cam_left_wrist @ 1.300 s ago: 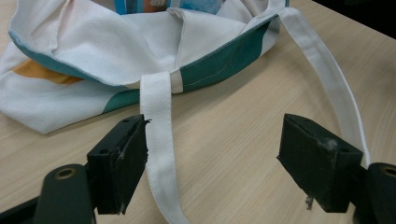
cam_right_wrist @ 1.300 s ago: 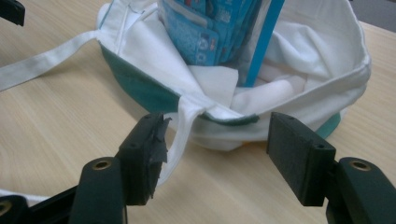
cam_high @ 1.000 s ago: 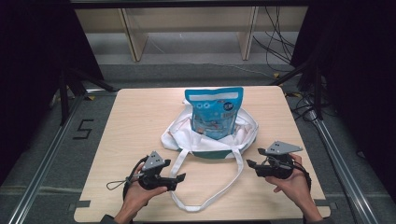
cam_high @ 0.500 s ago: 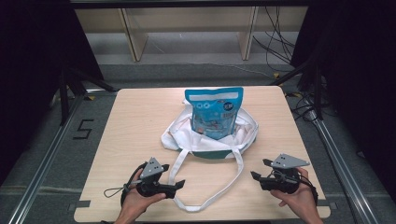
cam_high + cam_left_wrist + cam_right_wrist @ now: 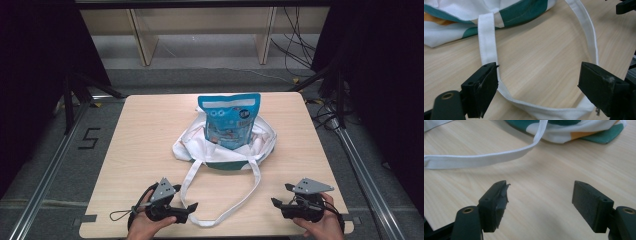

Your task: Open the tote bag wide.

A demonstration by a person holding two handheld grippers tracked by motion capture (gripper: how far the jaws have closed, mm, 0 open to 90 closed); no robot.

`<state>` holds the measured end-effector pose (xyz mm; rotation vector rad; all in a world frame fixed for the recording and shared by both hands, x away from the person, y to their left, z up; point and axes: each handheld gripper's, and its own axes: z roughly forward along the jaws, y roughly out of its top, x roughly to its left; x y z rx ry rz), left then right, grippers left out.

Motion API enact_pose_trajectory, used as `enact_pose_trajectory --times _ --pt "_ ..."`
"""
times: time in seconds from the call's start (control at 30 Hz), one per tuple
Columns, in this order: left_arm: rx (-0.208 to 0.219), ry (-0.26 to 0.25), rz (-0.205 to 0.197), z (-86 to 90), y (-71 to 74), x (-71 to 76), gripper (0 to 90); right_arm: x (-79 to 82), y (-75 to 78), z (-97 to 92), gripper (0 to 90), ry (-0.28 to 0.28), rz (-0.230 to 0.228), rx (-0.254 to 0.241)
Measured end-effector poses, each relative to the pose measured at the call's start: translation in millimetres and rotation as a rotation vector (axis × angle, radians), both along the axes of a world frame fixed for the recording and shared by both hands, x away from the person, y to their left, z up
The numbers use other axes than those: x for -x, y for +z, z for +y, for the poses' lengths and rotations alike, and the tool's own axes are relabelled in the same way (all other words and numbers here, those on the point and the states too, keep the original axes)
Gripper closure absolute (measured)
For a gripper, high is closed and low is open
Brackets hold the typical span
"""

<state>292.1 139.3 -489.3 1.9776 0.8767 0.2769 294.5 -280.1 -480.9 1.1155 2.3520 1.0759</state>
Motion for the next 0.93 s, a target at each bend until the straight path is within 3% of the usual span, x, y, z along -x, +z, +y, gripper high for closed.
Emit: enact_pose_trajectory --times 0.03,0.17,0.2,0.23,0.33,0.37,0.4,0.47,0.5,0.53,0.6,0.63,0.83,0.87,0.93 --pt "-0.01 0.012 0.002 -0.2 -0.1 3.0 15.4 3.7 -0.4 0.0 29.1 -0.01 0.012 -0.002" --pt "-0.035 0.013 0.013 0.8 -3.7 9.0 15.4 10.5 -3.5 -4.4 28.8 0.005 -0.014 0.011" --pt "-0.042 0.024 0.019 1.4 -4.0 10.7 15.4 14.8 -3.8 -2.9 28.8 -0.019 0.022 -0.004" --pt "-0.056 0.016 0.018 3.7 -4.1 11.0 15.4 14.8 -5.7 -5.2 28.8 0.005 -0.009 0.012" --pt "-0.055 0.029 0.015 7.2 -4.7 11.8 15.4 20.7 -7.3 -6.2 28.6 -0.001 0.004 0.019" --pt "-0.072 0.029 0.018 9.8 -3.7 12.1 15.4 21.8 -7.7 -6.6 28.6 0.008 0.01 0.022" --pt "-0.035 0.055 0.024 8.9 -5.4 13.2 15.4 24.5 -9.1 -5.5 28.6 -0.008 0.008 0.011" --pt "-0.055 0.051 0.031 12.0 -4.3 13.9 15.4 24.9 -10.3 -7.0 28.6 0.005 0.009 0.028" --pt "-0.029 0.061 0.023 11.1 -5.4 14.2 15.4 25.3 -11.2 -7.0 28.6 0.009 0.012 0.034" --pt "-0.056 0.044 0.012 13.4 -5.0 13.2 15.4 25.8 -11.7 -6.4 28.6 0.01 0.022 0.034" --pt "-0.068 0.044 0.014 13.3 -5.7 13.2 15.5 25.8 -12.2 -5.8 28.6 0.019 0.01 0.053" --pt "-0.062 0.049 0.028 12.0 -6.3 13.5 15.5 26.0 -12.5 -5.0 28.6 0.022 0.006 0.054" --pt "-0.086 0.027 0.008 10.9 -5.3 13.0 15.5 25.3 -13.4 -4.5 28.6 0.039 0.0 0.081" --pt "-0.074 0.044 0.021 10.1 -6.1 13.6 15.5 25.3 -13.4 -4.6 28.6 0.038 0.002 0.081" --pt "-0.081 0.048 0.006 9.7 -5.7 13.0 15.5 25.1 -14.0 -4.2 28.6 0.039 0.013 0.072"
